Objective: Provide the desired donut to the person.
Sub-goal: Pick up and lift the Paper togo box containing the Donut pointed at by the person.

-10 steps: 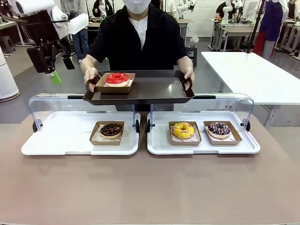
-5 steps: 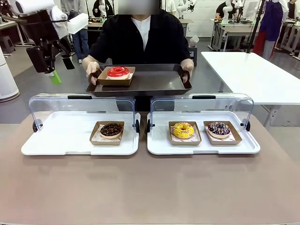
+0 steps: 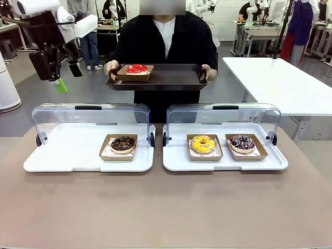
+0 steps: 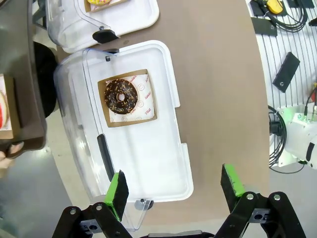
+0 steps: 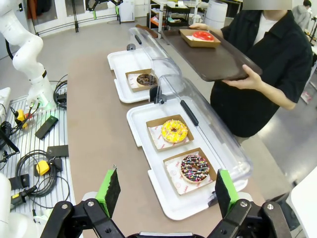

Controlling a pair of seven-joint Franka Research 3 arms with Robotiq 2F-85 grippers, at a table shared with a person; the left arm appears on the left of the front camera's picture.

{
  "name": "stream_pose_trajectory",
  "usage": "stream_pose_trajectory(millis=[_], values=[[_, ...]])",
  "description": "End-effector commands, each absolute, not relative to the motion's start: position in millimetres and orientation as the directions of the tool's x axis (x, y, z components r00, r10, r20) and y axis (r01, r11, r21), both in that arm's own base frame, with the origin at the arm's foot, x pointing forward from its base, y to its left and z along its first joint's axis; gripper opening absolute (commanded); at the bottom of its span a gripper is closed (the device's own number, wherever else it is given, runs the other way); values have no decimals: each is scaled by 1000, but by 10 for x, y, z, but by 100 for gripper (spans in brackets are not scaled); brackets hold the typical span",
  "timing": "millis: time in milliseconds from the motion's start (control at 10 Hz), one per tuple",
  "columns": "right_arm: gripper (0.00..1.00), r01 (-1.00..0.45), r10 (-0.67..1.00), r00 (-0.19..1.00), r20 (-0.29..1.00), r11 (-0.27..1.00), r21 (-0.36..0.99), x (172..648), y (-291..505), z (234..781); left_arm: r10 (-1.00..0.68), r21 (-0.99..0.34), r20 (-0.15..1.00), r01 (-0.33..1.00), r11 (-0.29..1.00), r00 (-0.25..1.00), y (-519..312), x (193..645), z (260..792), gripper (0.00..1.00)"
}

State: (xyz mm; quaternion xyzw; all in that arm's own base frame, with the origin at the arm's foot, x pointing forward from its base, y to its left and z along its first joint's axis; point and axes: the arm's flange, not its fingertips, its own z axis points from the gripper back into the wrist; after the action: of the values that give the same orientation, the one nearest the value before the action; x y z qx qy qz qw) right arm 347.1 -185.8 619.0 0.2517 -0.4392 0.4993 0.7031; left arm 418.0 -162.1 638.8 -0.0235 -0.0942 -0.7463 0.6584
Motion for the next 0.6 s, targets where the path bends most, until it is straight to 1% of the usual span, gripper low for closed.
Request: stream_pose_trajectory(millis=[0, 500], values=[[100, -925, 472, 105, 875, 370, -88, 3475, -1851, 6182, -980, 104, 153, 988, -111, -127, -1611, 4184, 6432, 97], [100, -925, 472, 105, 875, 370, -88, 3475, -1851, 6182, -980, 104, 153, 988, -111, -127, -1611, 4184, 6432, 97]])
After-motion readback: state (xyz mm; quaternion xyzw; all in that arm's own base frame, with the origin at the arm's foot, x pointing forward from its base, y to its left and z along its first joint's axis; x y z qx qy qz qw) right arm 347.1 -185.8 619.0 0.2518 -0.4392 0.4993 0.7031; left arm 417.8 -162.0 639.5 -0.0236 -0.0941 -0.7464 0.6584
